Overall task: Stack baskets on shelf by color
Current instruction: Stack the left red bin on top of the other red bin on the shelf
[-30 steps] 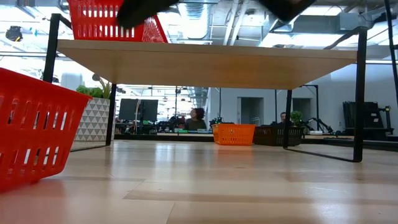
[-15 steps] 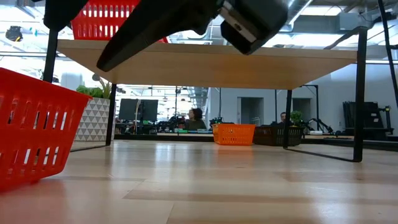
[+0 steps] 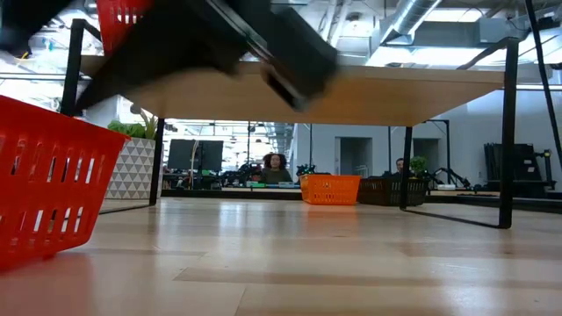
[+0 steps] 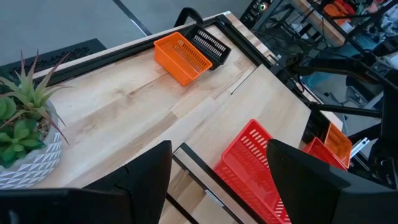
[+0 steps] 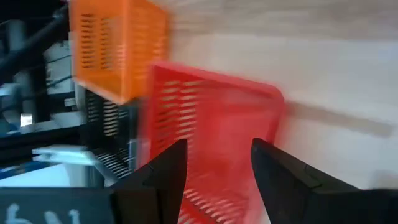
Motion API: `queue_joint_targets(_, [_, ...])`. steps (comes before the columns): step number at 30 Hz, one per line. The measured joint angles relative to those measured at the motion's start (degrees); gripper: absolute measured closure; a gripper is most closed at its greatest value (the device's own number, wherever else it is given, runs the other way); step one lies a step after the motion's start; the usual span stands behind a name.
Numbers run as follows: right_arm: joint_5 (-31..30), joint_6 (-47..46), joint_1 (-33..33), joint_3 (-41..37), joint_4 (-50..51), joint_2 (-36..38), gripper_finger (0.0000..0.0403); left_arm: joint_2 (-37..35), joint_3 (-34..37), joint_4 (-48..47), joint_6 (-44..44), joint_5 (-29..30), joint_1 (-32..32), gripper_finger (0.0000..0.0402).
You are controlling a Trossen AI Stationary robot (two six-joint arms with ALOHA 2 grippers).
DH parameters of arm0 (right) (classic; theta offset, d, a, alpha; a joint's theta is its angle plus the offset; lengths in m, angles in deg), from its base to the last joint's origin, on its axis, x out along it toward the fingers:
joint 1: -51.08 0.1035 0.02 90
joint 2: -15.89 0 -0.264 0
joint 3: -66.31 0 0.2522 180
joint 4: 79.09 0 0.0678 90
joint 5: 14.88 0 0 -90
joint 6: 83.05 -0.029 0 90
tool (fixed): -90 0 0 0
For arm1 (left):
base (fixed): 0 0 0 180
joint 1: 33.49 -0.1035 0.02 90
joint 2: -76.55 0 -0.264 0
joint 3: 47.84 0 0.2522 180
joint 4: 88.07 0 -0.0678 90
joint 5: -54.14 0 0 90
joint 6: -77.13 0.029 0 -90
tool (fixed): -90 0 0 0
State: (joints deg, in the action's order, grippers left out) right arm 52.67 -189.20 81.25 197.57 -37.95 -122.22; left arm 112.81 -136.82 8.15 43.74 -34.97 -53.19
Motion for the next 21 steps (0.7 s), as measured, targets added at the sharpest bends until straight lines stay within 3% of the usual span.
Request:
queue_joint_targets(9, [0.77, 1.03, 0.01, 0.35, 0.01, 0.15, 0.02, -0.02, 0.0, 0.04, -0.07, -0.02, -0.01, 0.0152])
queue_joint_targets(13, [1.22, 2.65, 0.01, 4.35, 2.4, 0.15, 0.02, -0.02, 0.0, 0.04, -0.04, 0.0, -0.01, 0.0152])
queue_joint_targets(21, [1.77, 2.8, 0.12, 10.48, 17.28, 0.26, 0.0209, -0.02, 0.0, 0.04, -0.04, -0.02, 0.0, 0.0152])
